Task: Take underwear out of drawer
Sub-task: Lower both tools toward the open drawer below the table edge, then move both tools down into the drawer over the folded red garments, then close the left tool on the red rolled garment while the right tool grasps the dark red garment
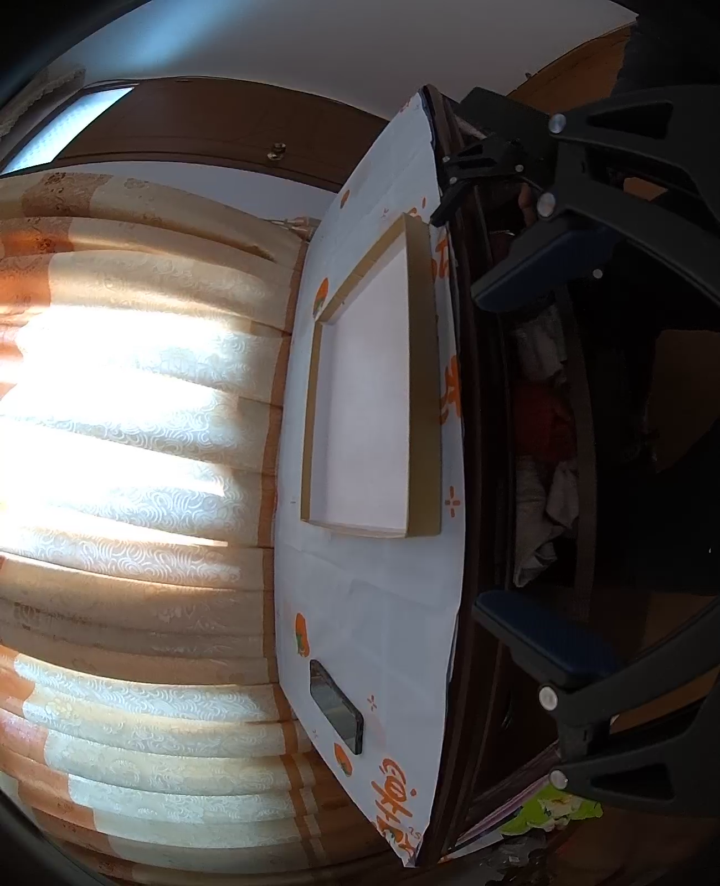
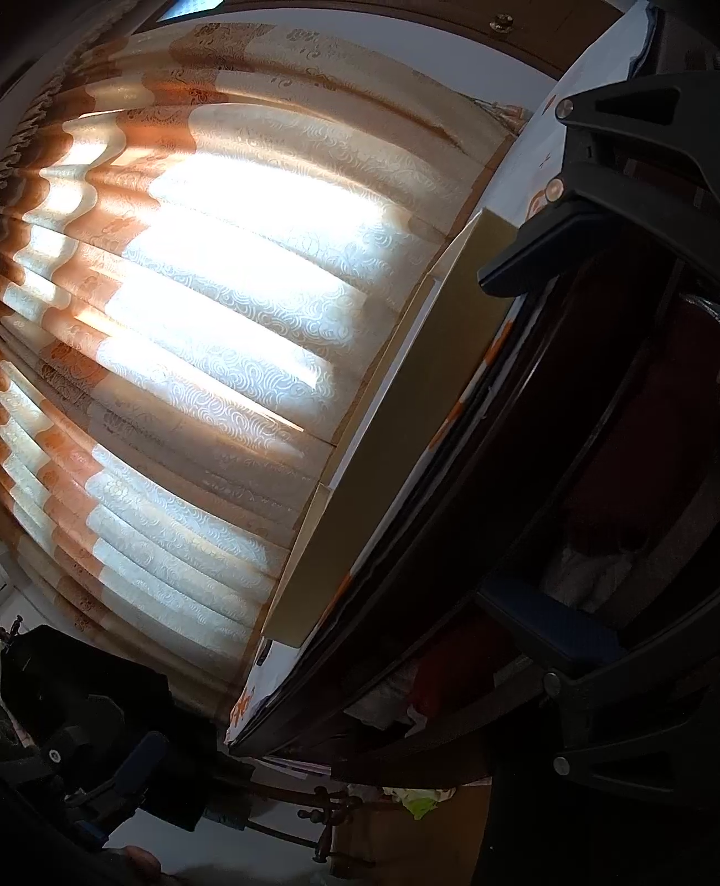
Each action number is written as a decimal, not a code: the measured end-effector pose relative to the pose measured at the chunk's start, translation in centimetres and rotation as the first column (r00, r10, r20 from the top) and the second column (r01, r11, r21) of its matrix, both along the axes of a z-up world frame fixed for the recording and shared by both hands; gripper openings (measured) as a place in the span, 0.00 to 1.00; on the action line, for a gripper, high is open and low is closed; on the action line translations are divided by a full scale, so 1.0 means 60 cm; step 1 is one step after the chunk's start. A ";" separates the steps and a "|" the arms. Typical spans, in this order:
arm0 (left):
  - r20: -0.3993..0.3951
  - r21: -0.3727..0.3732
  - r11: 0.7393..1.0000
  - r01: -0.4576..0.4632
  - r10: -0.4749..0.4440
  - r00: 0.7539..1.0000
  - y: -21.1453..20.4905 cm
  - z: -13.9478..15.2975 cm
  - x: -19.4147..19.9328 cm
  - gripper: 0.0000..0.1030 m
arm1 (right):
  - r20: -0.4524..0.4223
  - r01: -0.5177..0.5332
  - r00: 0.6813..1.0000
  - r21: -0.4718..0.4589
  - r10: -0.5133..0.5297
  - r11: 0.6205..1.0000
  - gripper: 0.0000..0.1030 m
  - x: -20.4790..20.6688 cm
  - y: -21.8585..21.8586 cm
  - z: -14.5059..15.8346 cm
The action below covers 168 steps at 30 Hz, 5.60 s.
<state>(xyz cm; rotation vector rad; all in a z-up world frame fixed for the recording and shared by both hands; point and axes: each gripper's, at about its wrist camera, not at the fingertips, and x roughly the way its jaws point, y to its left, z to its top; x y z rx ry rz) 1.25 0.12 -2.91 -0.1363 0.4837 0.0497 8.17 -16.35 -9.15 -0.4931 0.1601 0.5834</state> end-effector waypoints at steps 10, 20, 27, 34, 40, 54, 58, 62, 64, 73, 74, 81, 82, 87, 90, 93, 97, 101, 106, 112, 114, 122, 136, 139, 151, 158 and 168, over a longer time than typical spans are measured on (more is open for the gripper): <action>0.006 -0.007 1.000 -0.014 0.014 1.000 0.012 0.002 0.000 1.00 | -0.020 -0.015 1.000 -0.004 0.015 1.000 0.99 -0.030 -0.001 0.006; 0.015 -0.011 1.000 -0.025 0.025 1.000 0.020 0.005 -0.004 1.00 | -0.056 -0.022 0.998 -0.021 0.021 1.000 0.99 -0.050 -0.009 0.013; 0.022 -0.016 0.999 -0.031 0.031 0.999 0.027 0.008 -0.008 1.00 | -0.076 -0.026 0.997 -0.034 0.024 0.999 0.99 -0.065 -0.015 0.019; 0.024 -0.020 0.999 -0.035 0.035 0.999 0.032 0.010 -0.010 1.00 | -0.093 -0.033 0.995 -0.042 0.029 0.999 0.99 -0.077 -0.018 0.022; 0.024 -0.019 0.999 -0.035 0.035 0.999 0.034 0.010 -0.010 1.00 | -0.118 -0.034 0.993 -0.043 0.028 0.998 0.99 -0.082 -0.020 0.025; 0.021 -0.020 0.999 -0.046 0.047 0.999 0.048 0.015 -0.013 1.00 | -0.193 -0.028 0.981 -0.034 0.021 0.999 0.99 -0.093 -0.027 0.032; 0.023 -0.023 0.998 -0.056 0.056 0.998 0.054 0.017 -0.015 1.00 | -0.203 -0.035 0.979 -0.044 0.025 0.998 0.99 -0.097 -0.029 0.033; 0.024 -0.023 0.998 -0.061 0.061 0.998 0.059 0.019 -0.016 1.00 | -0.209 -0.036 0.978 -0.062 0.022 0.997 0.99 -0.098 -0.027 0.032; 0.022 -0.024 0.998 -0.065 0.065 0.998 0.062 0.019 -0.015 1.00 | -0.222 -0.036 0.975 -0.064 0.021 0.997 0.99 -0.097 -0.029 0.033; 0.017 -0.036 0.997 -0.075 0.076 0.997 0.071 0.019 -0.015 1.00 | -0.233 -0.050 0.972 -0.082 0.029 0.995 0.99 -0.105 -0.027 0.035; 0.016 -0.037 0.997 -0.074 0.075 0.997 0.071 0.019 -0.015 1.00 | -0.236 -0.050 0.971 -0.082 0.029 0.995 0.99 -0.105 -0.026 0.035; 0.017 -0.032 0.997 -0.066 0.066 0.998 0.069 0.021 -0.019 1.00 | -0.264 -0.043 0.964 -0.086 0.019 0.995 0.99 -0.101 -0.024 0.036; 0.015 -0.032 0.997 -0.065 0.066 0.998 0.068 0.021 -0.019 1.00 | -0.269 -0.043 0.963 -0.089 0.017 0.995 0.99 -0.100 -0.023 0.036; 0.002 -0.029 0.998 -0.049 0.049 0.999 0.062 0.019 -0.017 1.00 | -0.288 -0.048 0.957 -0.102 0.017 0.994 0.99 -0.102 -0.021 0.035; -0.023 -0.014 1.000 -0.022 0.022 0.999 0.051 0.013 -0.012 1.00 | -0.296 -0.053 0.955 -0.111 0.018 0.992 0.99 -0.104 -0.020 0.034; -0.048 0.003 1.000 0.003 -0.003 0.999 0.040 0.006 -0.005 1.00 | -0.308 -0.061 0.951 -0.123 0.020 0.990 0.99 -0.104 -0.017 0.031; -0.096 0.027 0.998 0.049 -0.046 0.994 0.018 -0.008 0.004 1.00 | -0.348 -0.064 0.937 -0.132 0.014 0.989 0.99 -0.098 -0.014 0.029; -0.149 0.055 0.994 0.099 -0.090 0.985 -0.005 -0.028 0.016 1.00 | -0.387 -0.054 0.922 -0.100 0.011 0.993 0.99 -0.089 -0.021 0.031; -0.231 0.044 0.989 0.143 -0.130 0.964 -0.019 -0.063 0.036 1.00 | -0.413 -0.051 0.911 -0.086 0.011 0.995 0.99 -0.084 -0.026 0.032; -0.288 0.044 0.983 0.178 -0.158 0.944 -0.029 -0.093 0.047 1.00 | -0.430 -0.062 0.902 -0.060 0.030 0.996 0.99 -0.081 -0.031 0.037; -0.302 0.038 0.981 0.189 -0.169 0.938 -0.034 -0.100 0.050 1.00 | -0.441 -0.060 0.897 -0.043 0.035 0.997 0.99 -0.078 -0.036 0.040; -0.345 0.027 0.972 0.232 -0.208 0.915 -0.047 -0.121 0.056 1.00 | -0.441 -0.018 0.897 0.014 0.022 1.000 0.99 -0.066 -0.066 0.068; -0.406 0.024 0.956 0.291 -0.257 0.877 -0.066 -0.146 0.066 1.00 | -0.509 -0.078 0.861 -0.162 -0.016 0.984 0.99 -0.026 -0.108 0.054; -0.423 0.011 0.950 0.313 -0.279 0.862 -0.071 -0.152 0.068 1.00 | -0.561 -0.076 0.827 -0.149 -0.021 0.986 0.99 -0.005 -0.121 0.052; -0.490 -0.016 0.918 0.397 -0.353 0.797 -0.091 -0.171 0.079 0.97 | -0.601 -0.246 0.796 -0.204 0.077 0.948 0.99 0.008 -0.121 0.053; -0.546 -0.028 0.897 0.442 -0.384 0.745 -0.107 -0.194 0.084 0.81 | -0.631 -0.323 0.767 -0.229 0.112 0.918 0.97 0.005 -0.112 0.041; -0.588 -0.090 0.882 0.463 -0.423 0.689 -0.108 -0.212 0.101 0.73 | -0.721 -0.442 0.679 -0.251 0.138 0.861 0.85 0.024 -0.080 0.020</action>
